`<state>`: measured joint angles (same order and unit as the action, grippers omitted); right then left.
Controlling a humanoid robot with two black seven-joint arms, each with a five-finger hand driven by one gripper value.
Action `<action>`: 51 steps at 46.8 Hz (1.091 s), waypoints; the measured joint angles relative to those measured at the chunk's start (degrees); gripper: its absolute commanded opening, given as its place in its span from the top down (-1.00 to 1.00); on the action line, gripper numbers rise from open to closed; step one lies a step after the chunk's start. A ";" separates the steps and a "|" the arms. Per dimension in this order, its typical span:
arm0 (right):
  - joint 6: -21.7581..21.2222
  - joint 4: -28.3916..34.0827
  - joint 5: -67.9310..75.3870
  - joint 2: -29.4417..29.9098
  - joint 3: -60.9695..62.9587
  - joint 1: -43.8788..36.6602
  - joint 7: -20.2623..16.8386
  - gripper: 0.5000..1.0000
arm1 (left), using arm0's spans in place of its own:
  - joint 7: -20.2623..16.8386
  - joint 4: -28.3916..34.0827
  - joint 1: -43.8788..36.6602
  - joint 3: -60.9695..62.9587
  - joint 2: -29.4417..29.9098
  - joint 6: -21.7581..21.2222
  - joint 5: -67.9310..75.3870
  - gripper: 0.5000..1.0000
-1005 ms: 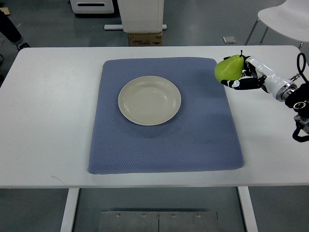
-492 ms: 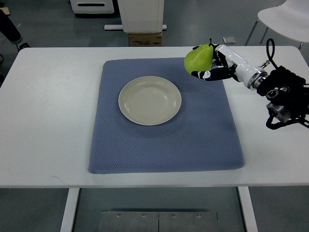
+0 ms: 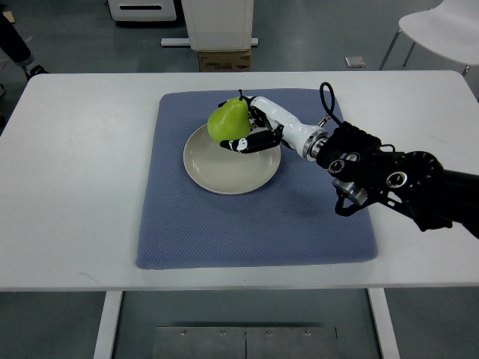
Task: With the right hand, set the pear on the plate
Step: 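Carry the pear over the plate and lower it onto the plate, then open the right hand and withdraw it away from the plate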
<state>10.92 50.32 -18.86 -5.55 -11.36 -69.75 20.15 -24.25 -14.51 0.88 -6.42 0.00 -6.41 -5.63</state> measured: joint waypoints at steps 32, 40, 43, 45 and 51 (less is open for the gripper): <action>1.77 -9.24 -0.23 5.56 -1.95 4.52 0.25 -0.02 | 0.03 0.02 0.00 0.00 0.00 0.00 0.00 -1.00; 2.00 -8.94 0.04 5.56 -1.55 4.24 0.25 -1.00 | 0.00 0.02 0.00 0.02 0.00 0.00 0.00 -1.00; 1.95 -8.88 0.13 5.55 -1.26 4.11 0.25 -1.00 | 0.00 0.02 0.00 0.01 0.00 0.00 0.00 -1.00; 1.89 -8.84 0.14 5.55 -1.15 4.02 0.25 -1.00 | 0.00 0.02 0.00 0.01 0.00 0.00 0.00 -1.00; 1.83 -8.84 0.22 5.55 -0.97 3.74 0.18 -1.00 | 0.00 0.02 0.00 0.00 0.00 0.00 0.00 -1.00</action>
<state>12.75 41.47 -18.64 0.00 -12.32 -66.01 20.33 -24.26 -14.49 0.88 -6.42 0.00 -6.41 -5.63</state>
